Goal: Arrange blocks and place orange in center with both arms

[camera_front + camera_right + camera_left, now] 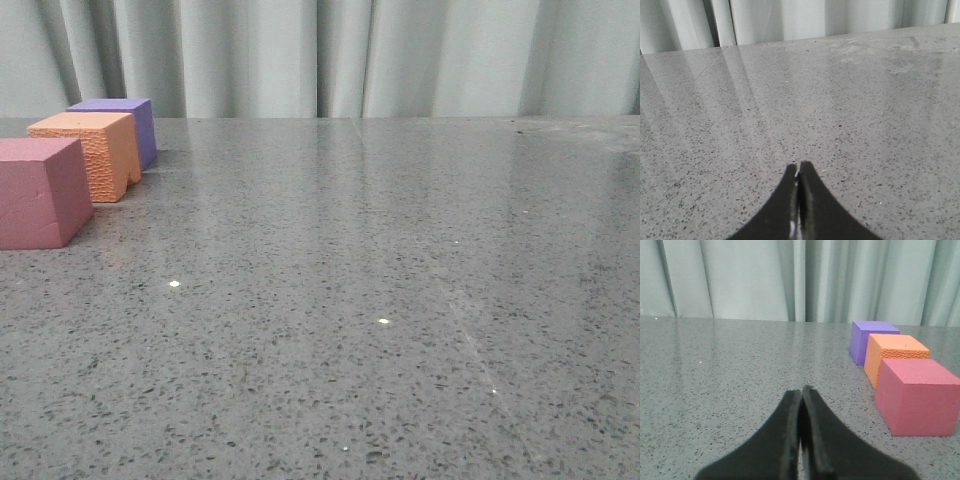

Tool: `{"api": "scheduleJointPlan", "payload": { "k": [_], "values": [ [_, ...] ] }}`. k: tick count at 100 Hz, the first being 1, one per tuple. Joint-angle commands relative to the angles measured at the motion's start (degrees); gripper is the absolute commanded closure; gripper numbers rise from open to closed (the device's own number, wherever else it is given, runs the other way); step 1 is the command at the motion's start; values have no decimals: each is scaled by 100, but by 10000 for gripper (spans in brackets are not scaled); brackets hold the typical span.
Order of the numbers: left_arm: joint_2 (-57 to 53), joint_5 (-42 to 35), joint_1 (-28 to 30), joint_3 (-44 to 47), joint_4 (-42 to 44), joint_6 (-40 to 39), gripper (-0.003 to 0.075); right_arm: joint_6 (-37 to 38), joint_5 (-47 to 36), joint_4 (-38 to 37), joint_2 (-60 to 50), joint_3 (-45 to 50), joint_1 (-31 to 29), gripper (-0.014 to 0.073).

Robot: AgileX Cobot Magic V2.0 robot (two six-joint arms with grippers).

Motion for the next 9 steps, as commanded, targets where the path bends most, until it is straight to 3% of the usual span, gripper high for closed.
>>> {"api": "scheduleJointPlan", "payload": {
  "k": [1, 9],
  "values": [
    [-179, -524, 3, 314, -46, 9, 733, -52, -480, -19, -136, -83, -30, 661],
    [-179, -524, 3, 314, -46, 9, 733, -52, -480, -19, -136, -83, -30, 661]
  ]
}}
